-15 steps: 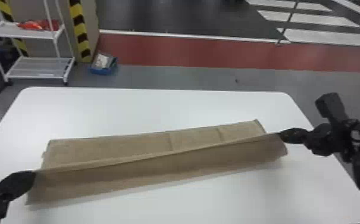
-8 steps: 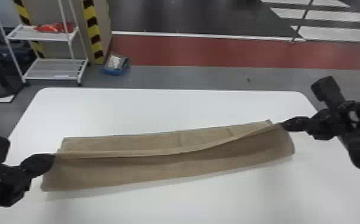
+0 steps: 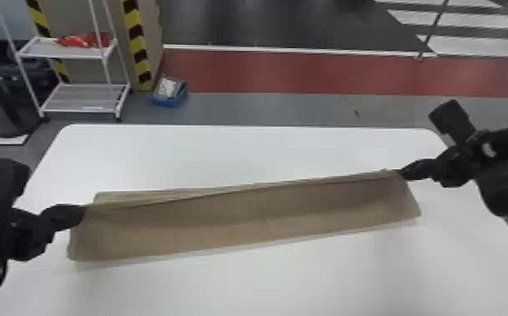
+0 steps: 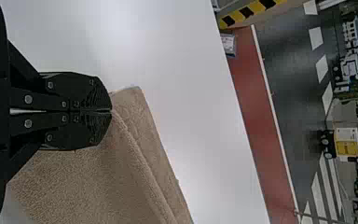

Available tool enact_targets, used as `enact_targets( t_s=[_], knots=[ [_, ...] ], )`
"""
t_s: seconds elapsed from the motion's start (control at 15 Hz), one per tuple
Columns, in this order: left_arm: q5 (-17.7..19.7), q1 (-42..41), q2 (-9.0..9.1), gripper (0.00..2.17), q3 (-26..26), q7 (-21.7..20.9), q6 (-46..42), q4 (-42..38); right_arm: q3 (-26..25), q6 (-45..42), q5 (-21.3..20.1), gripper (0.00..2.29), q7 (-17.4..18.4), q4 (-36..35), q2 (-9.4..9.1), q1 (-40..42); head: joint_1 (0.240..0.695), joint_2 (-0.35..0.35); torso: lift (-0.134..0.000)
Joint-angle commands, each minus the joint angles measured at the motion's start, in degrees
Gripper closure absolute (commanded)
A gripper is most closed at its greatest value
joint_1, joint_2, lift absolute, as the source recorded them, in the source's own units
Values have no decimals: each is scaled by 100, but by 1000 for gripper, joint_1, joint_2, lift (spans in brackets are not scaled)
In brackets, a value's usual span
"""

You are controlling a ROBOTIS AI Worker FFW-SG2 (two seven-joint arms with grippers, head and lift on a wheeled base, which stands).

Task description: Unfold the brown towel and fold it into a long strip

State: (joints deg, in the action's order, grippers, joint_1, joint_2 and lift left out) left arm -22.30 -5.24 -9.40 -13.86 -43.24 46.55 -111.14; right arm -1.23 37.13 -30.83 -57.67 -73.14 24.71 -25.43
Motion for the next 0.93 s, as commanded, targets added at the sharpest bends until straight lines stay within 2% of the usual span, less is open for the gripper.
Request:
enact_targets(
  t_s=[0.0, 0.33, 0.4, 0.47, 0.53, 0.6, 0.87],
  knots=[
    [-99, 208, -35, 2051, 50, -44, 105, 102, 114, -113, -64, 2128, 10, 248, -2, -190, 695, -71, -96],
    [-161, 313, -61, 2051, 164, -53, 122, 260, 316, -184, -257, 2125, 63, 415, -45, -313, 695, -67, -95],
    [-152, 296, -61, 1936, 173, -53, 122, 260, 395, -184, -310, 2030, 80, 424, -54, -313, 695, -66, -95],
    [-108, 270, -61, 1312, 191, -44, 122, 251, 404, -184, -310, 1538, 168, 424, -72, -296, 695, -66, -95],
    [-73, 243, -61, 400, 191, -36, 105, 251, 387, -166, -301, 751, 344, 424, -98, -269, 695, -66, -95],
    [-64, 234, -44, -1, 200, 8, 105, 242, 395, -113, -310, 19, 564, 433, -142, -252, 695, -67, -95],
    [-3, 173, -18, 26, 182, 184, 52, 172, 351, -43, -301, 36, 818, 441, -169, -225, 695, -79, -95]
  ],
)
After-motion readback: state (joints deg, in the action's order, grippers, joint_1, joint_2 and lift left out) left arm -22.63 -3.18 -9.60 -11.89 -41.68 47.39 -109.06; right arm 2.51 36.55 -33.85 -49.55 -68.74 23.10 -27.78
